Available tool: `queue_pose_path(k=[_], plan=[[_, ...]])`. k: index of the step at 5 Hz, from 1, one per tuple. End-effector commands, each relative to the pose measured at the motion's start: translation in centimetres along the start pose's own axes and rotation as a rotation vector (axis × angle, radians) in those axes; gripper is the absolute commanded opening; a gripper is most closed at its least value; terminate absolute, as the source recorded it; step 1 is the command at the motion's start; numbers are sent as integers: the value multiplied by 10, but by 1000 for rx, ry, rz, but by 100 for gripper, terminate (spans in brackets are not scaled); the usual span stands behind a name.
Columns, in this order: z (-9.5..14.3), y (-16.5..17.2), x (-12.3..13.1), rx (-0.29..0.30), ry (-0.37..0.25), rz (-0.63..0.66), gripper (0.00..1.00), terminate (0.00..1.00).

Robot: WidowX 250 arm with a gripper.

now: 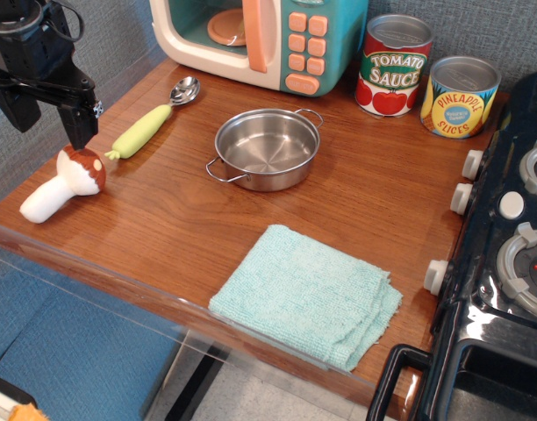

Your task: Push the blue cloth a few inches back

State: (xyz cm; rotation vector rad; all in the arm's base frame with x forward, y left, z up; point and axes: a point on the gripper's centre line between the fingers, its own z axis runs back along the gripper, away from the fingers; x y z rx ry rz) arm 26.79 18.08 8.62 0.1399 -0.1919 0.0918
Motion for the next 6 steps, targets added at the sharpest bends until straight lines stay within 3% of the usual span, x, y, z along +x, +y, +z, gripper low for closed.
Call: queue_pose_path(k=[1,2,4,6], plan=[[0,0,0,0,0,0,100,0],[0,-26,-6,20,-26,-15,100,0],[19,-121,-35,-33,-73,-167,100,0],[19,-220,-58,-118,-19,-214,100,0]])
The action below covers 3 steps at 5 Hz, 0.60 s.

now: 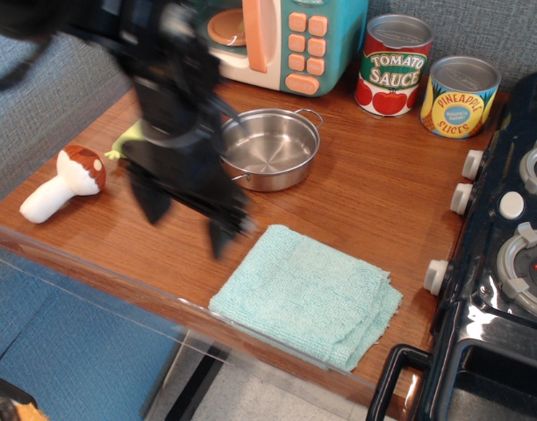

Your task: Push the blue cloth a few inches back

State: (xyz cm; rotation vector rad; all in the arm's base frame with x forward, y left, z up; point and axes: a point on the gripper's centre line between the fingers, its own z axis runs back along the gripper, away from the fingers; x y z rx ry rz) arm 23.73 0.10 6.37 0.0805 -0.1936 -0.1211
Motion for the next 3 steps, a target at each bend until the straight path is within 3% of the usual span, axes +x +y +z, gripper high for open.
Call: queue_pose_path(k=[1,2,3], plan=[[-4,-95,1,-31,17,-42,100,0],[-25,-111,1,20,49,-52,100,0],[-46,-93,3,71,74,-14,100,0]])
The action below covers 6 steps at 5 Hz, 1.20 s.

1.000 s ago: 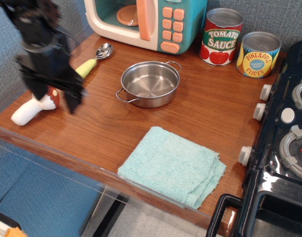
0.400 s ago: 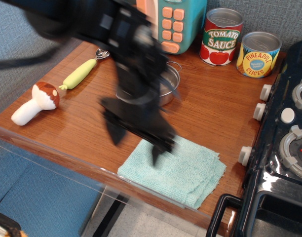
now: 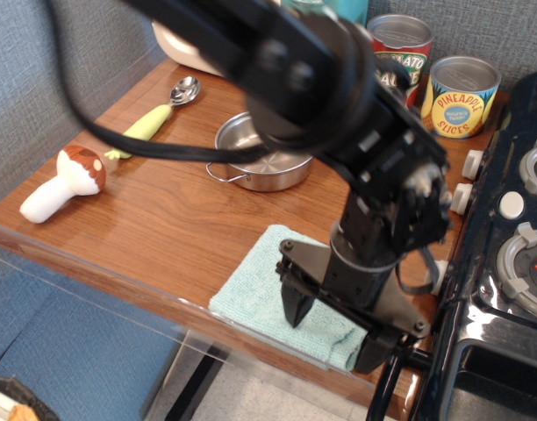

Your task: Push the blue cloth a few inches back

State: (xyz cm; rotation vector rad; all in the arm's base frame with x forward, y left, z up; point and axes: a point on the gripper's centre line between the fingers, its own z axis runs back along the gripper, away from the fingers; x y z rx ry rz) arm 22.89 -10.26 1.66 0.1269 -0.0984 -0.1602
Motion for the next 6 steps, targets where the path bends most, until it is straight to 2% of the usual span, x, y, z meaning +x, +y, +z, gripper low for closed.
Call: queue_pose_path(k=[1,2,3,4,6], plan=[[2,34,12,16,-59,76,100,0],[11,58,17,-38,-101,144,100,0],[0,75,37,-108,-87,197,100,0],[-4,60,65,-206,-78,162,100,0],[-4,33,97,-277,-86,96,100,0]])
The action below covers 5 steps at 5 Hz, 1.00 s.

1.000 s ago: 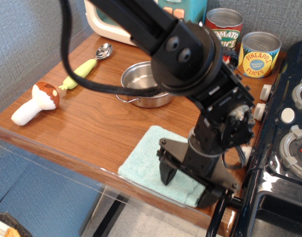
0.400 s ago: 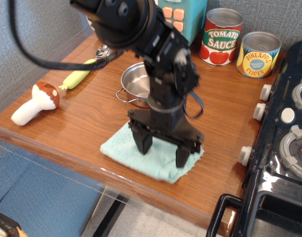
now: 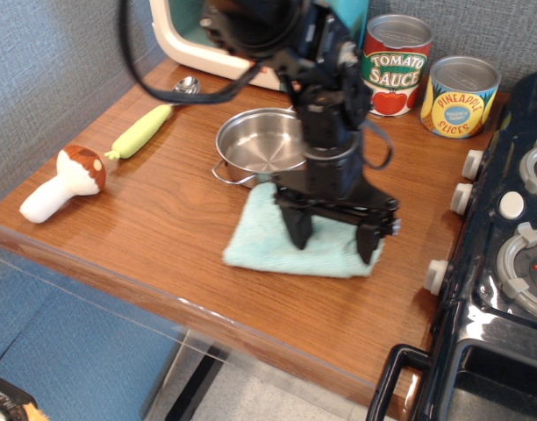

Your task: Push the blue cloth a few inches back

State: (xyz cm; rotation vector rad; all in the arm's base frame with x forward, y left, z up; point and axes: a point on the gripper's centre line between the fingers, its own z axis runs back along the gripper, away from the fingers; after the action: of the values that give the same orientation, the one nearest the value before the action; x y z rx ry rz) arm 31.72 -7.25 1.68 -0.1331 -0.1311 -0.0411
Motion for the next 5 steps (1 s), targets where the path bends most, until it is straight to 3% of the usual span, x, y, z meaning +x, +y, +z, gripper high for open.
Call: queue_pose_path(k=[1,4,5], plan=[[2,-25,29,-68,-36,-71,100,0],[9,-32,92,-113,-121,-93,100,0],[23,-33,102,-72,-150,-94,100,0]])
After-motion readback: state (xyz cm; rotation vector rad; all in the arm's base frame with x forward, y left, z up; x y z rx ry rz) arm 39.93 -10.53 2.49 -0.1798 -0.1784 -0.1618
